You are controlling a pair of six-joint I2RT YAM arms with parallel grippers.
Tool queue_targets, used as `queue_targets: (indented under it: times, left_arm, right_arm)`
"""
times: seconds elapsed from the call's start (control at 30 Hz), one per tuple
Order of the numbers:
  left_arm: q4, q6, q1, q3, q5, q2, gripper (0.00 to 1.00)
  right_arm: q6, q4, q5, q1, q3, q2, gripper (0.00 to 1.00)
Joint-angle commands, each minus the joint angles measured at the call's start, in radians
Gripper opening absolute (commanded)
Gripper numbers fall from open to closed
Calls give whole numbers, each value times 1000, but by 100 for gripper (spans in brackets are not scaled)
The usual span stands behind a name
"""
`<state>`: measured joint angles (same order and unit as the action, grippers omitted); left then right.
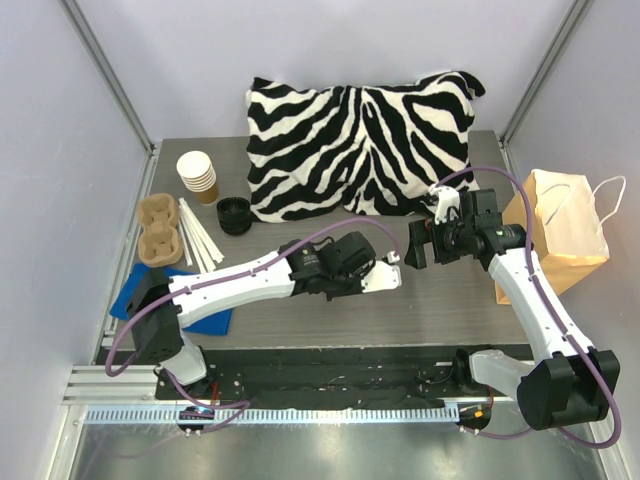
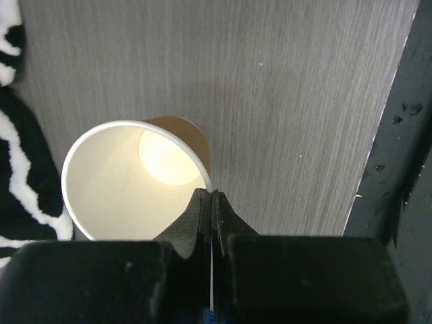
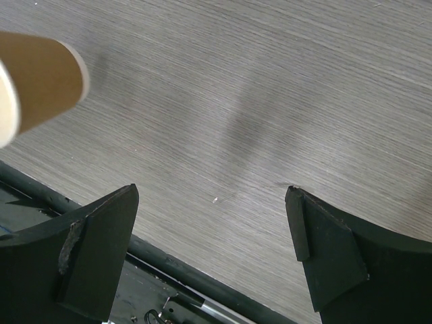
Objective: Pack the takeout coffee
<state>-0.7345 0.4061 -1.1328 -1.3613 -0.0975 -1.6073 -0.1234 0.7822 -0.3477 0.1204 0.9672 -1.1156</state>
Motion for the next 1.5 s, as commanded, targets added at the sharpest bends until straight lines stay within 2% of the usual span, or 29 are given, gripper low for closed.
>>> queue_targets:
  times: [0.0,0.7,0.8,0.83,0.9,0.93,1.0,1.1,1.17,1.27,1.3,1.47]
  left_arm:
    - [128,-42,-33,37,-31,-11,0]
    - [196,-147,-32,94,-30,-52,0]
    - [156,-138,-31,80,-1,-56,10]
    - [153,-135,-31,79,8,-49,18]
    - [135,-132,-31,67,22,-42,28]
    - [126,-127,-31,59,27,-37,37]
    - [101,-124,-24,25,39,-29,48]
    - [35,-127,13,-71,94,-16,59]
    - [-29,-144,66,-128,139,7,64]
    - [-101,-147,184,-237,222,44,78]
    - [-114,-145,223,-254,231,52,86]
    - [-238,-73,559,-341,335,75,91]
  right_arm:
    - [10,-23,-16,-4,25,-4,100]
    - [7,-21,-20,-4,25,-7,100]
    - [8,-20,-20,-4,25,-6,100]
    - [8,-21,-20,-5,25,-6,100]
    - [8,-20,-20,-5,25,-7,100]
    - [8,-20,-22,-5,25,-7,100]
    - [8,-18,-22,-5,28,-6,100]
    - [8,-14,-25,-5,41,-7,100]
    - [7,-12,-22,-4,51,-10,100]
    - [5,-9,-23,-4,67,-15,100]
    - [5,-9,-24,-5,68,-16,100]
    - [5,-6,-42,-5,68,-26,100]
